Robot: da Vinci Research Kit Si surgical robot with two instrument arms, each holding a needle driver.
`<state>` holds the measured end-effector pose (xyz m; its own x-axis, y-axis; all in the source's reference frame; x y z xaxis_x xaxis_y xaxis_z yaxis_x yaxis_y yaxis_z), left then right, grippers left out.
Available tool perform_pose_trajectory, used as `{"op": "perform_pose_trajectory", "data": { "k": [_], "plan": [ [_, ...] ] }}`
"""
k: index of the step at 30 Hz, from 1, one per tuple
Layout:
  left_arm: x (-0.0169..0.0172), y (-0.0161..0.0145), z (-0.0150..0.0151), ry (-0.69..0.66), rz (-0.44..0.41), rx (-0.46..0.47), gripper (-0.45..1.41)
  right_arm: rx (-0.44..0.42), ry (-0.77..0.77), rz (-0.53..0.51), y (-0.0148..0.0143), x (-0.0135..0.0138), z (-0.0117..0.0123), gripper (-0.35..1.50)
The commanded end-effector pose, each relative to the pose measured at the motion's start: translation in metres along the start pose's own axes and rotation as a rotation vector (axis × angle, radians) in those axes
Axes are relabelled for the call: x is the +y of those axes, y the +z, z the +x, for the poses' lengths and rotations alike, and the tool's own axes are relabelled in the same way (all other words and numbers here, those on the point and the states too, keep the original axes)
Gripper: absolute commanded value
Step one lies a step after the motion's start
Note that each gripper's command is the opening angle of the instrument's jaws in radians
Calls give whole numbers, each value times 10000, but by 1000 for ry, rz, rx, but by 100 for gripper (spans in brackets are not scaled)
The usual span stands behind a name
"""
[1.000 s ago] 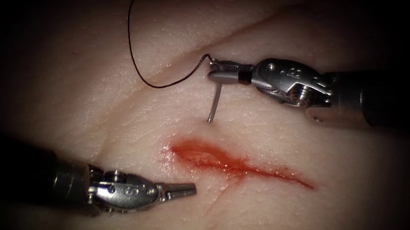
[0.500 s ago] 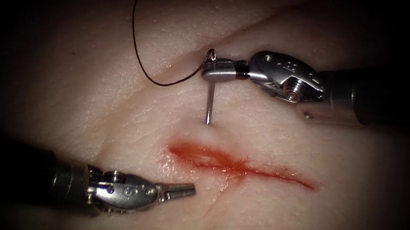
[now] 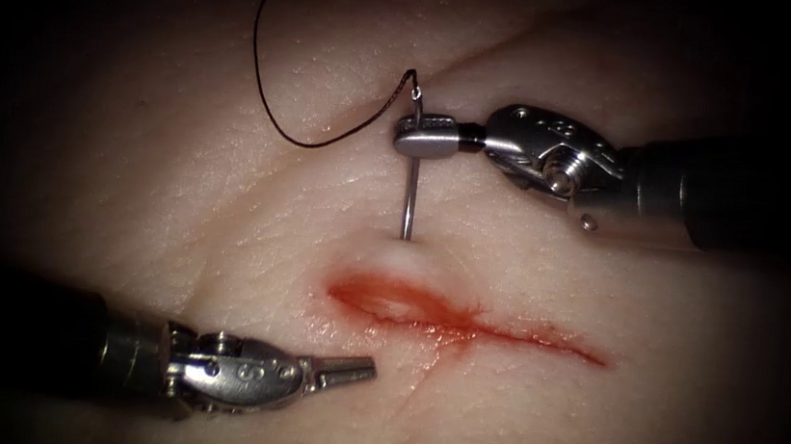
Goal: Wound Closure
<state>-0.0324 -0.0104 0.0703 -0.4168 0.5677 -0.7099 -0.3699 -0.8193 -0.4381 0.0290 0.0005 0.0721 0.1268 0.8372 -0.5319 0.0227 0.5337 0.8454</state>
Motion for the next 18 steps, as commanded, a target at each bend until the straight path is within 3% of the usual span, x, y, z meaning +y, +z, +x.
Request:
{"op": "perform_pose_trajectory", "data": {
  "k": [1,18],
  "plan": [
    [4,7,-4,-1,-2,-1,-11,1,20,5,7,1,-5,-35],
    [4,9,-7,1,-2,0,-11,41,195,63,15,-9,-23,-35]
  ]
}}
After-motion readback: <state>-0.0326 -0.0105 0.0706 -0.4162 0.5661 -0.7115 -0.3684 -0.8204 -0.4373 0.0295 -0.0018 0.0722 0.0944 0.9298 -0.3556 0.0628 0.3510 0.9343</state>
